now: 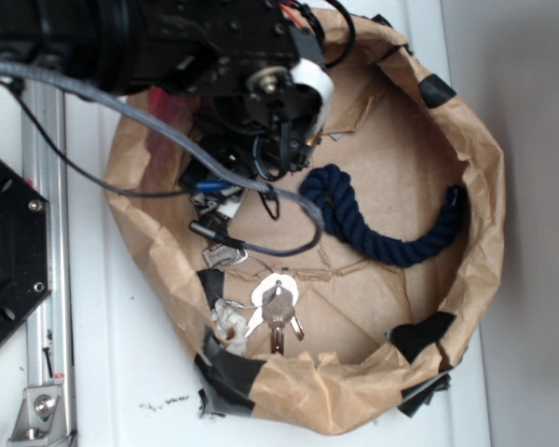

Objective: Grab the wood chip.

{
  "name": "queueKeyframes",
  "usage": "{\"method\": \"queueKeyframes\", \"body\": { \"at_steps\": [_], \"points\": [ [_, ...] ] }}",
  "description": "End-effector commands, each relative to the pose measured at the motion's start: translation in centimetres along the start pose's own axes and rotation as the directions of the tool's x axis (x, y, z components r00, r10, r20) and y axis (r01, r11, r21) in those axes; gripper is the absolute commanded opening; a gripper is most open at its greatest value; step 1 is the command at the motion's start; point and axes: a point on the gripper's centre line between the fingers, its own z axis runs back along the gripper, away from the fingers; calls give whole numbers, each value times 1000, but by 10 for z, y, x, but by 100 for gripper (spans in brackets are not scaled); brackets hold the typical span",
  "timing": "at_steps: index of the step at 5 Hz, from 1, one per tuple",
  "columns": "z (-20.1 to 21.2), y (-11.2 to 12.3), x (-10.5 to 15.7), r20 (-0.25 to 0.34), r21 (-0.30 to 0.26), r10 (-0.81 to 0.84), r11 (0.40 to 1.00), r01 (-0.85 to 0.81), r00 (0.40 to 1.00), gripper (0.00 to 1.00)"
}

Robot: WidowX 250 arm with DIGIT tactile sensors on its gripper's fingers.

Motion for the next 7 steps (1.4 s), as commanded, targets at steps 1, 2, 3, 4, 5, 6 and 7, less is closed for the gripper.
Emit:
{"method": "queueKeyframes", "body": {
  "at_steps": [1, 2, 3, 4, 5, 6, 7],
  "points": [
    [-9, 3, -15, -67, 23, -1, 1000, 3, 998, 0],
    [-14, 2, -13, -104, 45, 14, 999, -10, 994, 0],
    [-15, 2, -12, -103, 45, 28, 999, -24, 994, 0],
    [-7, 3, -10, -76, 45, 39, 998, -36, 996, 0],
    [14, -1, -1, -15, 38, 70, 997, -70, 997, 0],
    [42, -5, 13, 86, -17, 146, 989, -145, 985, 0],
    [69, -3, 24, 132, -67, 302, 953, -295, 944, 100]
  ]
}}
